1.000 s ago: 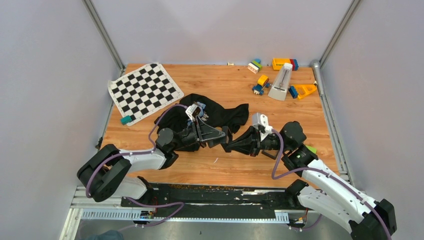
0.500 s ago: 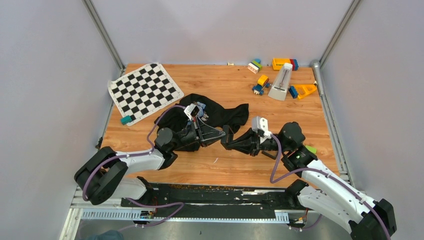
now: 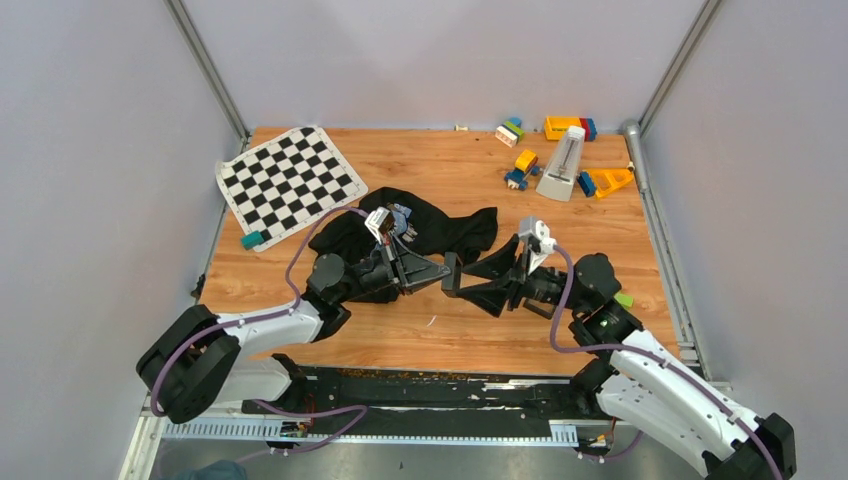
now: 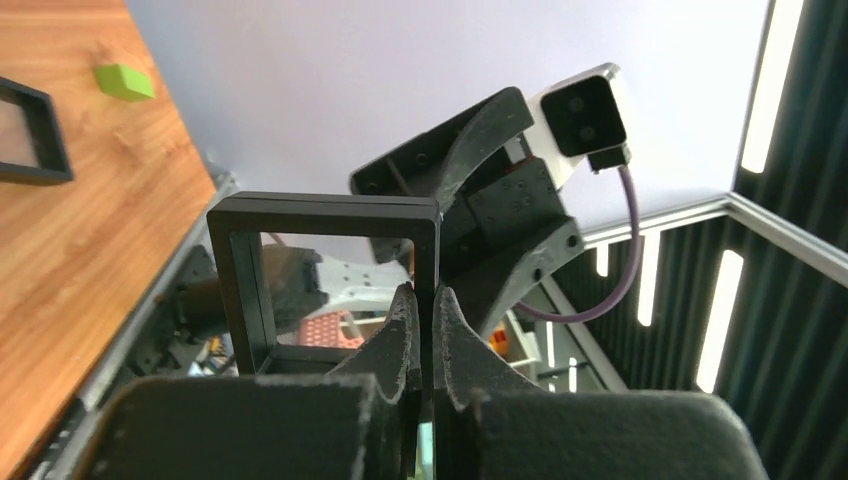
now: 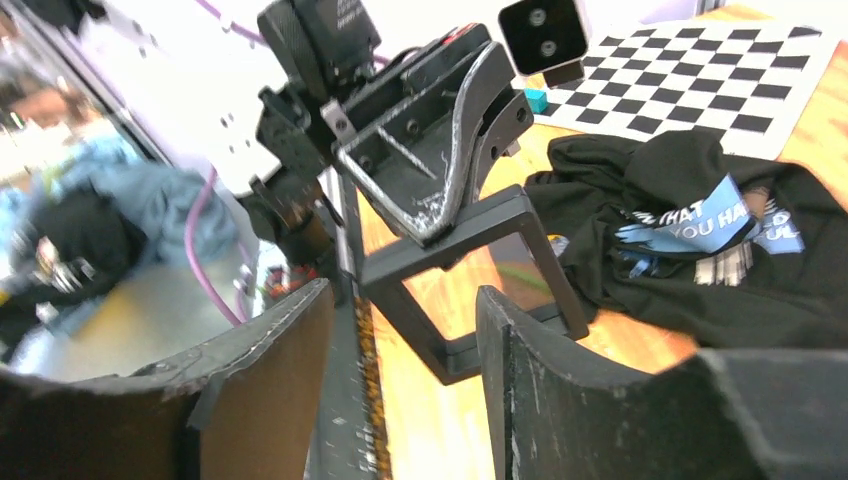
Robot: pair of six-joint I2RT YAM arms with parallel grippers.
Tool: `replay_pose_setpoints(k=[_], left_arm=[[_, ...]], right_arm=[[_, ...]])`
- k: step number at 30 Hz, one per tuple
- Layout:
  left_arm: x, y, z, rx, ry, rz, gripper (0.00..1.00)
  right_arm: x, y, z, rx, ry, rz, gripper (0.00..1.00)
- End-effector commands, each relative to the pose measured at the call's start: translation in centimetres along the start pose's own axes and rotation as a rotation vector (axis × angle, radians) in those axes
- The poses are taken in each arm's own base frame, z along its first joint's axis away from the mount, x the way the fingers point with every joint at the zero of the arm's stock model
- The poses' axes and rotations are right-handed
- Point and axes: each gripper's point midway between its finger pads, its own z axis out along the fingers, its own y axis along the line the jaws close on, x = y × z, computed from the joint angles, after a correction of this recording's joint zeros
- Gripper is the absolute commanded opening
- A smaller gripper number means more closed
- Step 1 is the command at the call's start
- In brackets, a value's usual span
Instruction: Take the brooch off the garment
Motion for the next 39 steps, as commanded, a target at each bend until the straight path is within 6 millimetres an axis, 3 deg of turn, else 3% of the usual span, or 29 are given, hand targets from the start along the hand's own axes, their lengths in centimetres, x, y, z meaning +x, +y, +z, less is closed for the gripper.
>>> replay_pose_setpoints(k=[1, 5, 10, 13, 16, 22, 27, 32, 35, 39], left_arm=[[-0.5, -0.2, 0.6, -0.014, -0.007, 0.165, 0.00], [-0.3, -0.5, 1.0, 0.028, 0.015, 0.178, 0.00], [0.1, -0.8, 1.6, 0.115, 0.058, 0.155, 0.00], [0.1, -0.1, 1.7, 0.137, 0.070, 0.113, 0.00], [0.1, 0.1, 1.7, 0.146, 0.073, 0.104, 0.00], [0.2, 0.6, 1.6, 0.137, 0.069, 0.109, 0.00], [0.1, 1.0, 1.4, 0.125, 0.063, 0.112, 0.02], [0.2, 1.1, 1.4, 0.124, 0.063, 0.112, 0.18], [0.2, 1.0, 1.4, 0.122, 0.067, 0.116, 0.18], [0.2, 1.1, 1.4, 0.112, 0.067, 0.115, 0.11]], right_arm=[[-2.2, -0.5, -0.5, 0.126, -0.144, 0.349, 0.55], [-1.1, -1.4, 0.1, 0.196, -0.123, 0.666, 0.40], [0.0, -0.6, 1.4, 0.147, -0.017, 0.832, 0.42], [0.6, -1.3, 1.4, 0.188, -0.012, 0.848, 0.40], [0.5, -1.5, 1.1, 0.206, -0.034, 0.834, 0.30], [0.2, -1.9, 0.5, 0.251, -0.065, 0.825, 0.30], [0.0, -1.5, 0.4, 0.229, -0.081, 0.849, 0.08], [0.5, -1.1, 0.9, 0.199, -0.039, 0.865, 0.13], [0.6, -1.0, 1.1, 0.183, -0.026, 0.872, 0.18], [0.8, -0.9, 1.3, 0.172, -0.014, 0.879, 0.00]])
